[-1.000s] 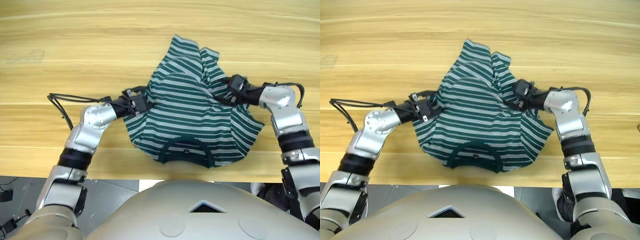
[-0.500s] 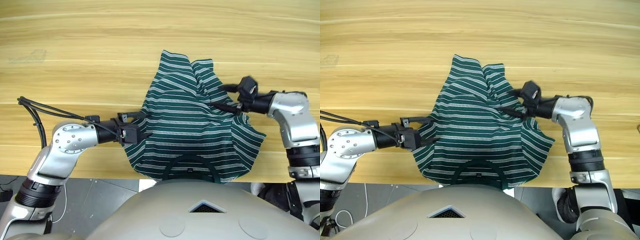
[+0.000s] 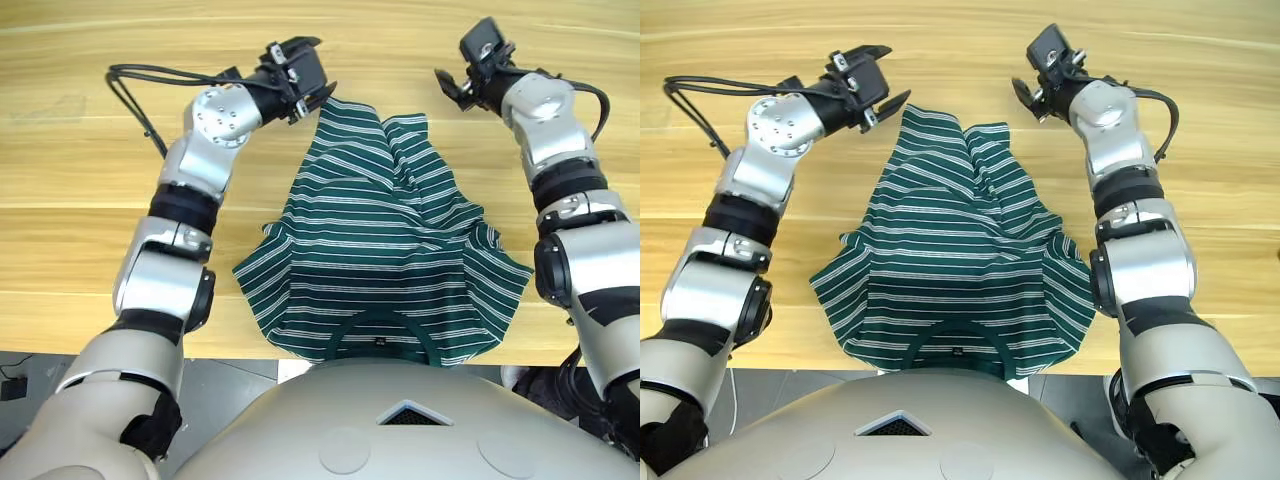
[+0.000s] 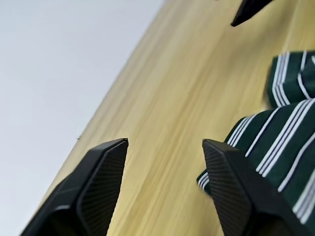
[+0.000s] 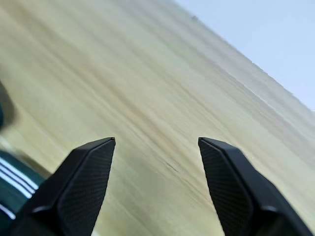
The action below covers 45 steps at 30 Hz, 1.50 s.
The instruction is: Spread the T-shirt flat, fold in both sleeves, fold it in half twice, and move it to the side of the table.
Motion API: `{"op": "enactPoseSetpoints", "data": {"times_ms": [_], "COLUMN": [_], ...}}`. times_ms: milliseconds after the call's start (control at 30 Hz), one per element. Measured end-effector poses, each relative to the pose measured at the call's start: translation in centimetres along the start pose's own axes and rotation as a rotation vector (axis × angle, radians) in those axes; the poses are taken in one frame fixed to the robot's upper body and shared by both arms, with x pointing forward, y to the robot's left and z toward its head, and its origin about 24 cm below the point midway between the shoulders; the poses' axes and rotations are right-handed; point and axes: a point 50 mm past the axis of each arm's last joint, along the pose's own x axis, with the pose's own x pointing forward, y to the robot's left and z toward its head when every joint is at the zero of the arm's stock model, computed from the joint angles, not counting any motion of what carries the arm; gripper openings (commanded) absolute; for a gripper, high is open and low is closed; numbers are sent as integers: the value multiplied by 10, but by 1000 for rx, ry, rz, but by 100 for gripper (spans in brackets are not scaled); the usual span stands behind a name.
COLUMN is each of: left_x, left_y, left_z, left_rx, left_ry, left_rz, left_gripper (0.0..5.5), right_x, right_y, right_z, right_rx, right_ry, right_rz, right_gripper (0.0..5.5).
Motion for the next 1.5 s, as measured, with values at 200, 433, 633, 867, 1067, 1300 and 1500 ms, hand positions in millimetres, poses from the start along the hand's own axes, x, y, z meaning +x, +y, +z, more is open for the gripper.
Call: {"op": "enactPoseSetpoints", "data": {"times_ms": [200,433,633,867,1067,1300,1500], "left_x": [13,16,13,-20,-26,-27,-28], "left_y": [-34,-50,-52,-41,-37,-40,-40], "left_z": [-13,-16,-19,-49,-53,-53,-53], "left_rx": [77,76,82,75,72,68,67], "left_ry": [49,48,40,91,104,100,98], "left_rz": [-106,-141,-147,-109,-99,-97,-94], "left_gripper": [280,280,280,280,280,280,280], "right_x": [2,2,1,-5,-5,4,7], "right_y": [20,21,21,13,15,24,31], "right_z": [-19,-22,-24,-33,-31,6,18], "right_rx": [-144,-157,-139,-93,-75,38,32], "right_ry": [87,84,75,87,67,-189,-247], "right_rz": [90,89,83,51,64,64,85], "right_gripper": [313,313,313,313,313,313,313]}}
